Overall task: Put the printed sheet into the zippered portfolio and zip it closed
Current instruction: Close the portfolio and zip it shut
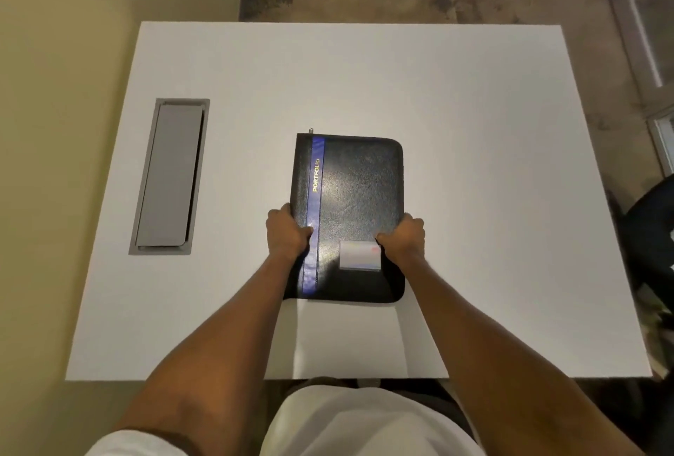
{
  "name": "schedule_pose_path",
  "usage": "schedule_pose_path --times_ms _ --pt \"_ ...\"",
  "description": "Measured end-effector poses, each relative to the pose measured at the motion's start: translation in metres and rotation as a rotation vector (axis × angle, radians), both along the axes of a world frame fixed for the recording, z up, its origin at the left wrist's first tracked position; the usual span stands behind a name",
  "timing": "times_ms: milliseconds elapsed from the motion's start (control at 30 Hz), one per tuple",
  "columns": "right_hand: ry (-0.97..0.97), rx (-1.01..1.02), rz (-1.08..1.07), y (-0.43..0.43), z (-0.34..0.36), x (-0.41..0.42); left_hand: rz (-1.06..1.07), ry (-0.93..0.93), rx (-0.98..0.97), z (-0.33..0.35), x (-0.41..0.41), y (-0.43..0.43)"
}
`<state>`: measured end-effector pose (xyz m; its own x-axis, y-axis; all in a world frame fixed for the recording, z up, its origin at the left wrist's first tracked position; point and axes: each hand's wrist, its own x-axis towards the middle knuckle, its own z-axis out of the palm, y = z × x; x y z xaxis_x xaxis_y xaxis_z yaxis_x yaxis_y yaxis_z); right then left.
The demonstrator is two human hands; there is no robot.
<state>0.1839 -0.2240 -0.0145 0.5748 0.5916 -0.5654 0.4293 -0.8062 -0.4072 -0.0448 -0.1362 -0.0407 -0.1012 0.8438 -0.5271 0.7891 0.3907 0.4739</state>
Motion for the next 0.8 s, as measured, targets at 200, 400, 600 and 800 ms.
schedule_pose_path --times_ms 200,400,600,800 --pt "-0.013 -0.096 -0.093 0.026 0.006 -0.003 0.107 -0.063 -0.007 0.021 0.010 0.015" --pt "-0.019 -0.035 -0.051 0.085 0.020 -0.008 0.297 -0.211 -0.008 0.044 0.003 0.075" --pt "0.001 0.078 -0.026 0.169 0.032 -0.009 0.357 -0.275 0.041 0.055 -0.009 0.159" --pt "-0.016 0.081 0.005 0.242 0.029 -0.009 0.381 -0.280 0.051 0.045 -0.012 0.227"
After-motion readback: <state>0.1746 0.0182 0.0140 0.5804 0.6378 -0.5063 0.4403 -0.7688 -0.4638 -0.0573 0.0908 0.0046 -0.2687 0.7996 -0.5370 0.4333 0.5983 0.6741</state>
